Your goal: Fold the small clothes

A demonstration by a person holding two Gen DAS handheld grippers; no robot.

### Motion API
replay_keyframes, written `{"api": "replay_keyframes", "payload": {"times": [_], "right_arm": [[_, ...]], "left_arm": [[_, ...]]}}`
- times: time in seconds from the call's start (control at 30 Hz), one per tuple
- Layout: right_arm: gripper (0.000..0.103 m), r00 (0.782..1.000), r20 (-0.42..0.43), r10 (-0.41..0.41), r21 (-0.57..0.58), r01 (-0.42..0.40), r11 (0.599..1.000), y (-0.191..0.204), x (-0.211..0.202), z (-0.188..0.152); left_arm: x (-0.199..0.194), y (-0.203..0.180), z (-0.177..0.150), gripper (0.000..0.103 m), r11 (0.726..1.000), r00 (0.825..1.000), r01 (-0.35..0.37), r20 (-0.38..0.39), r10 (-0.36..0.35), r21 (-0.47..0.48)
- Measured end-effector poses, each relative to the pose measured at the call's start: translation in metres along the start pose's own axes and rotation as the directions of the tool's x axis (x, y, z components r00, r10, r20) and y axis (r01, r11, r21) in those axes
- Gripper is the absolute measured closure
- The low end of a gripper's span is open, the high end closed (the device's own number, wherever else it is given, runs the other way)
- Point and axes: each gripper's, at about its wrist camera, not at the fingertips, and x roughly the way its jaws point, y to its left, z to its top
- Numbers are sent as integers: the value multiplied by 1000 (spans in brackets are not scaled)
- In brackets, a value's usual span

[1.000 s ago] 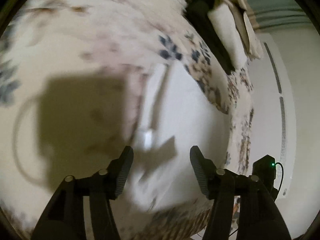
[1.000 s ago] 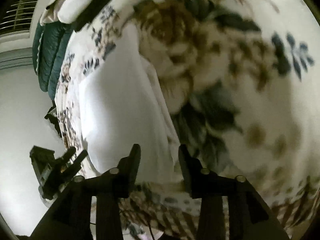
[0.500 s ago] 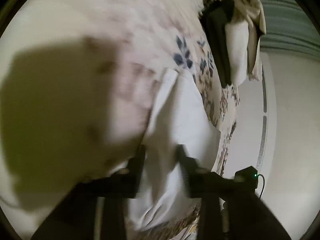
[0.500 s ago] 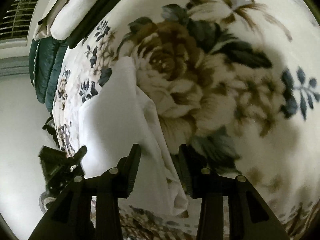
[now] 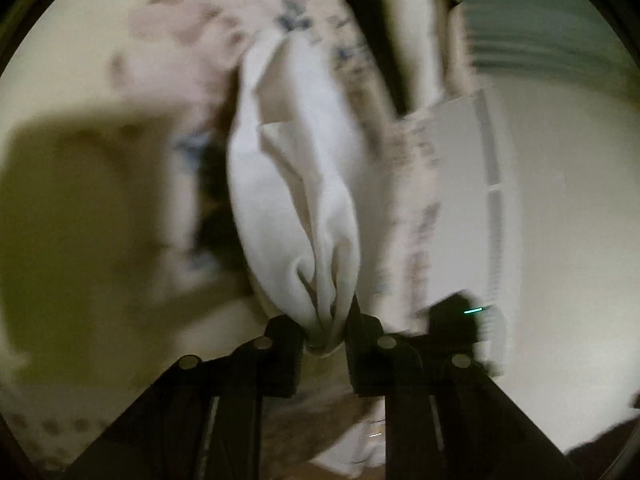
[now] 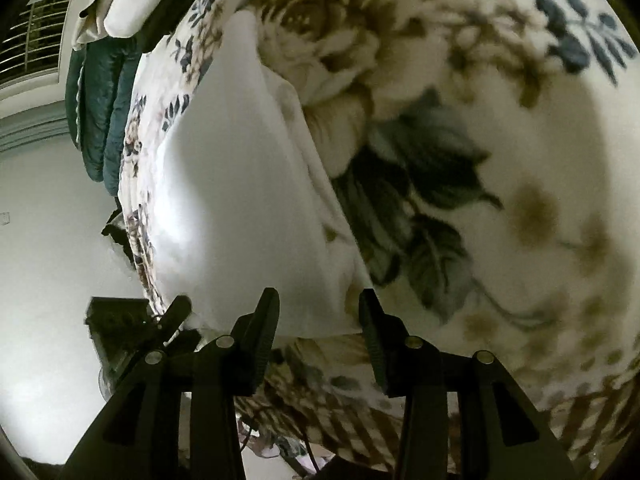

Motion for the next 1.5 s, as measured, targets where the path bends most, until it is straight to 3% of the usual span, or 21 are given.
{"api": "replay_keyframes", "payload": {"times": [0.1,0.2,0.27,0.33,0.43,0.5,0.53,0.6,0.67,0.73,0.83,0.87,0.93,0.97,1.0,1.03,1.2,1.3,1.33,1.4,1.5], "right_arm": [[88,999,13,30,35,-30,999,-7,0,1],[88,1000,8,18,34,-18,999,-10,-1,1],[88,1000,-6,-16,0,16,1000,-4,0,-1],[87,999,-10,-33,-23,32,999,3,-3,0],[63,999,15,-32,-52,33,998,11,-8,4],[59,1000,28,-12,-46,13,999,11,-9,9],[59,1000,27,-2,-36,3,999,10,-8,11],[66,999,24,23,-13,-22,1000,8,-3,15],[92,998,29,52,21,-53,998,3,-2,15],[94,997,26,67,48,-68,997,-4,-5,14],[95,1000,8,-9,27,8,1000,-9,-3,11],[95,1000,1,-27,8,27,1000,-8,-3,10],[87,999,-1,-35,-14,35,999,-2,-7,11],[72,999,10,-37,-11,37,999,0,-11,13],[56,999,27,-36,-8,37,999,2,-15,16],[51,998,55,-32,-3,33,999,2,-20,21],[50,985,162,53,42,-61,997,7,-28,65],[50,976,197,90,31,-98,995,22,-21,96],[52,974,208,84,20,-90,996,30,-18,104],[99,971,226,79,-18,-77,997,45,-13,116],[101,966,253,49,-62,-35,997,59,-17,125]], "left_arm": [[-6,23,8,87,997,1000,4,-20,-6,-74],[-23,42,6,72,986,992,-116,-62,110,-122],[-35,37,3,52,980,985,-168,-49,163,-107],[-44,27,2,48,975,977,-214,-20,213,-66],[-33,12,12,45,968,968,-251,7,251,-9],[-16,6,19,45,967,967,-254,10,254,9],[-9,7,19,49,967,967,-254,15,254,24],[10,1,23,98,967,968,-251,19,251,43],[11,5,26,97,980,980,-198,5,198,6],[6,12,28,96,969,970,-244,-14,244,27],[4,14,28,84,964,960,-264,-85,266,40],[1,7,30,72,959,955,-278,-90,282,53],[-1,-6,37,48,954,952,-290,-76,295,79],[-4,-12,42,40,951,953,-294,-54,299,93],[-4,-16,48,40,949,952,-299,-31,304,100],[-1,-19,59,40,948,953,-300,-15,304,109],[32,-17,107,40,943,950,-312,17,312,116],[54,-17,133,53,952,957,-289,44,286,103],[56,-19,135,93,956,961,-275,46,271,106],[60,-21,140,96,965,971,-241,28,239,107],[53,-10,146,96,979,981,-195,32,193,55]]}}
